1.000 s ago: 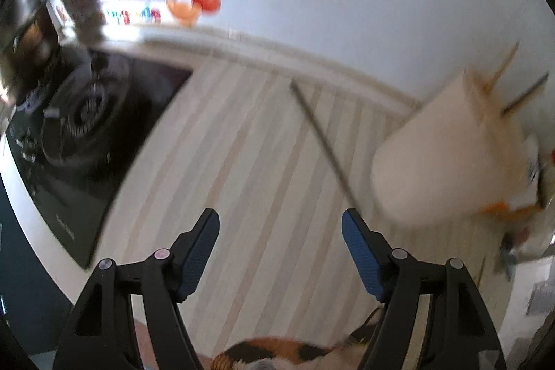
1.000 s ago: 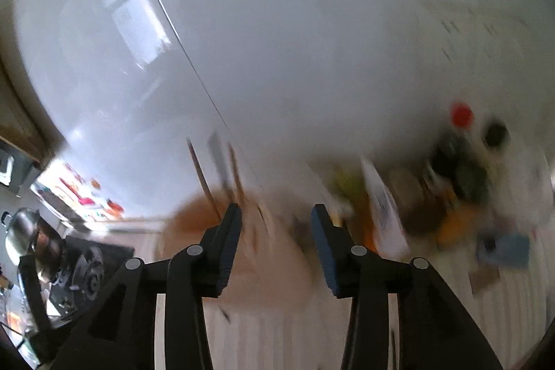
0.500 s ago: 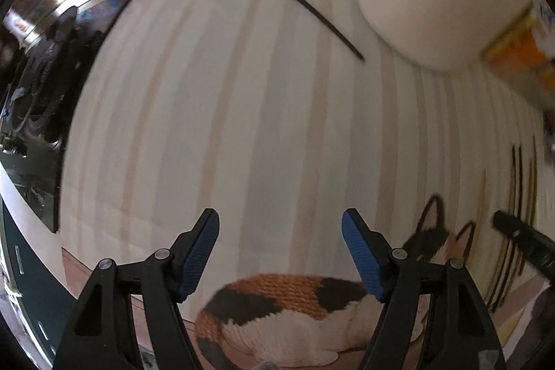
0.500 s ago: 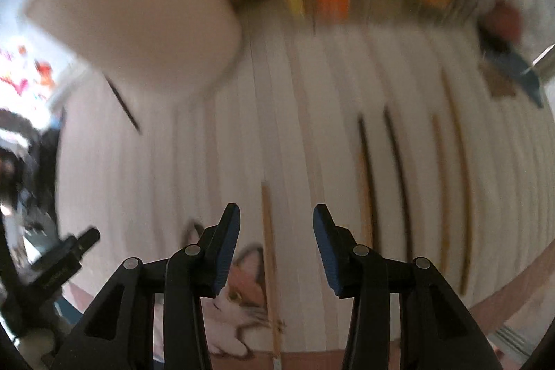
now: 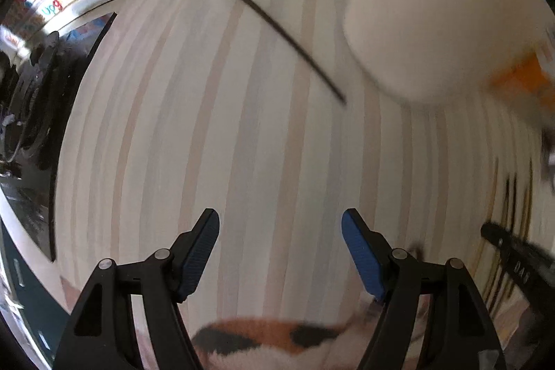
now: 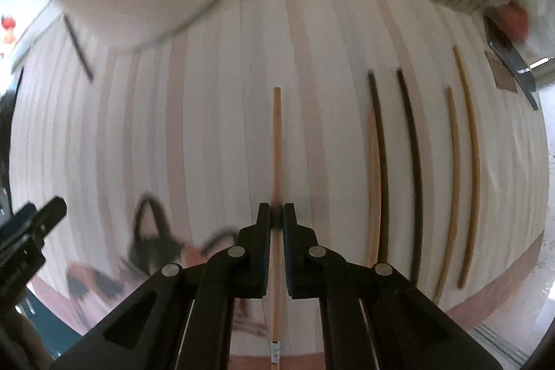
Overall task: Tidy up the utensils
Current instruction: 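Grasp a wooden chopstick with the right tool while the left tool grasps a dark one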
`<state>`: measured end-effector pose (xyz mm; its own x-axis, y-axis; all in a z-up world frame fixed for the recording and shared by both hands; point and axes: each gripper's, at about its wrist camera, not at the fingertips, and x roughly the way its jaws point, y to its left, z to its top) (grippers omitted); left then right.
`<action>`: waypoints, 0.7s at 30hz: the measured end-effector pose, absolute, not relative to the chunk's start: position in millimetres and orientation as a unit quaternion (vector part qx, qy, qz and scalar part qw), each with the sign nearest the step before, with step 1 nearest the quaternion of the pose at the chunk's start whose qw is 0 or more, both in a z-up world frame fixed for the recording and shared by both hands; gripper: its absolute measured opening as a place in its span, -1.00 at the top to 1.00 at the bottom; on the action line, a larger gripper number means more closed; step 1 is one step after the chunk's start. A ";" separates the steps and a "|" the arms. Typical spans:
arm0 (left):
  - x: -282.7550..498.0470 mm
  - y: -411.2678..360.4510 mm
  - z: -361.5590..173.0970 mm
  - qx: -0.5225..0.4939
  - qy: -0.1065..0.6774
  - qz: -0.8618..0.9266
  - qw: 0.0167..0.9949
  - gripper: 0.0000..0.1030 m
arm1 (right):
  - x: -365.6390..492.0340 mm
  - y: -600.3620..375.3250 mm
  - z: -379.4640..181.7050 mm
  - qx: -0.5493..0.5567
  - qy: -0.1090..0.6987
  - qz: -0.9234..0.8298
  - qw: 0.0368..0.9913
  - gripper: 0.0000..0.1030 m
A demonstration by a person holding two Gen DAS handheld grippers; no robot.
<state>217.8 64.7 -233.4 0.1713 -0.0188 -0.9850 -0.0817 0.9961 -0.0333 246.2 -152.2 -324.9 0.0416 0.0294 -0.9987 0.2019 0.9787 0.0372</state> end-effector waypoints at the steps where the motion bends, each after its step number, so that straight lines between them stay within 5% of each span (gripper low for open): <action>1: 231.4 70.9 -233.9 -0.061 0.644 0.024 0.762 -0.38 | 253.7 -155.5 -322.3 0.088 0.687 -0.061 0.719 0.87; 7: 310.2 118.5 -241.6 -0.201 0.625 0.074 0.750 -0.37 | 298.6 -170.6 -315.7 0.087 0.669 -0.095 0.732 0.87; 12: 365.2 128.5 -256.8 -0.205 0.622 0.106 0.749 -0.36 | 317.7 -186.2 -320.0 0.106 0.665 -0.125 0.728 0.86; 14: 384.4 131.8 -264.1 -0.186 0.625 0.115 0.749 -0.19 | 322.7 -192.8 -325.1 0.119 0.667 -0.135 0.723 0.86; 17: 407.2 125.7 -271.1 -0.134 0.630 0.126 0.754 0.34 | 325.0 -202.3 -332.2 0.131 0.669 -0.147 0.717 0.86; 19: 417.1 121.6 -270.9 -0.098 0.628 0.122 0.763 0.86 | 329.2 -191.2 -338.5 0.127 0.669 -0.151 0.717 0.86; 21: 419.6 119.8 -271.2 -0.079 0.628 0.109 0.766 0.90 | 332.4 -190.5 -339.9 0.125 0.671 -0.153 0.715 0.86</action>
